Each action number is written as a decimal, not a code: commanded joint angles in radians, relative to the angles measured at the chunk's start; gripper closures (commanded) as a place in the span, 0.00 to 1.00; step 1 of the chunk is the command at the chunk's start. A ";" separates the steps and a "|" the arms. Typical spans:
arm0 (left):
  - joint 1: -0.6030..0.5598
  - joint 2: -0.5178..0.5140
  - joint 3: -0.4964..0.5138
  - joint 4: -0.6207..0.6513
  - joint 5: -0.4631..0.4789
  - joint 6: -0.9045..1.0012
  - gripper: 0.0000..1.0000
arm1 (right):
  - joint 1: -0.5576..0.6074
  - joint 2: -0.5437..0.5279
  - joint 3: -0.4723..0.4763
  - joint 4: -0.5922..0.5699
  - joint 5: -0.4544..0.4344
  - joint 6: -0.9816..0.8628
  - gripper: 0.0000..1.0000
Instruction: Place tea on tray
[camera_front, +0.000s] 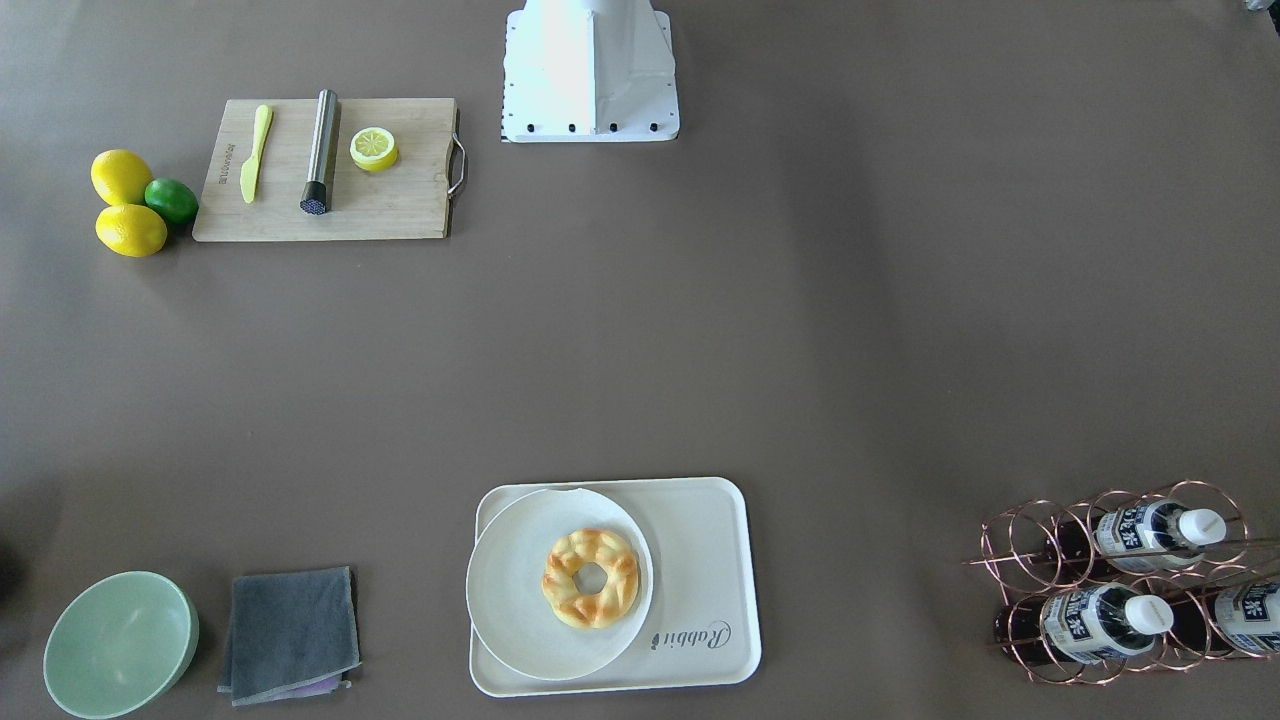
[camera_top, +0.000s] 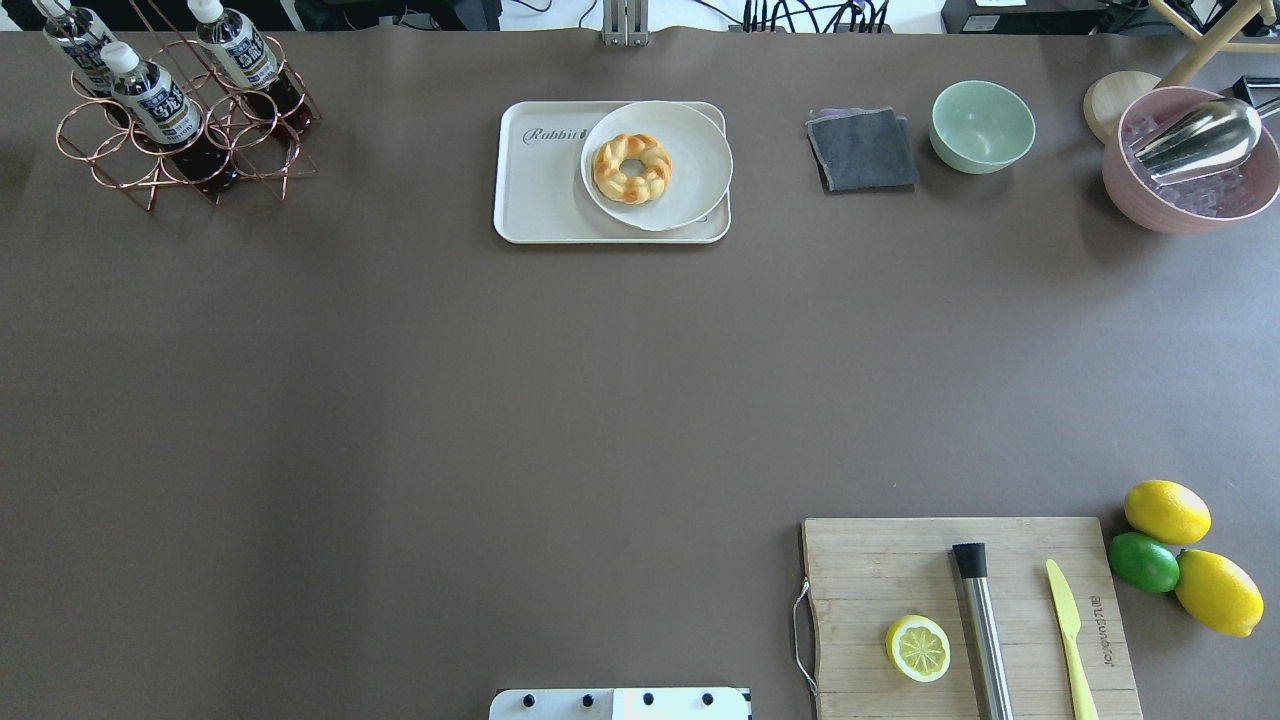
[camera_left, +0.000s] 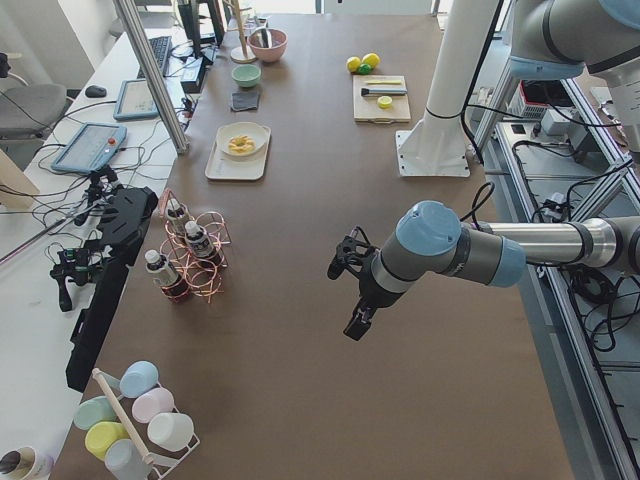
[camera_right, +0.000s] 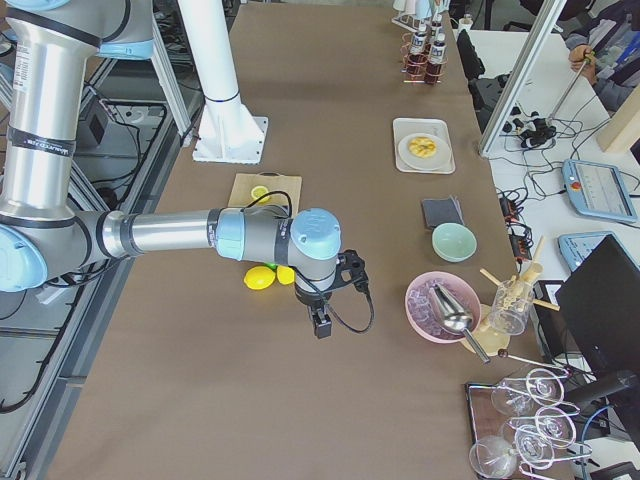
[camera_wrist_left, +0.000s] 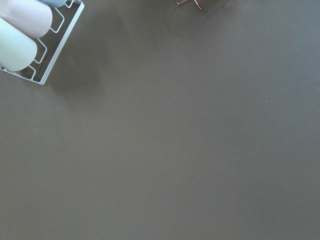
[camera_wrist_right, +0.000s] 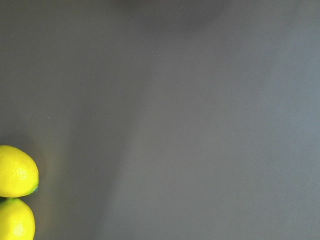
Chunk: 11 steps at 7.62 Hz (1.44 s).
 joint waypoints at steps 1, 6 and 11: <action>0.001 0.003 0.006 0.000 -0.001 0.003 0.03 | 0.000 -0.001 -0.001 0.000 0.011 0.000 0.00; -0.001 0.011 0.026 -0.005 -0.012 0.006 0.03 | 0.000 0.001 -0.002 0.000 0.021 0.002 0.00; -0.018 -0.051 0.032 -0.009 -0.061 -0.077 0.03 | 0.000 -0.001 -0.002 0.000 0.023 0.000 0.00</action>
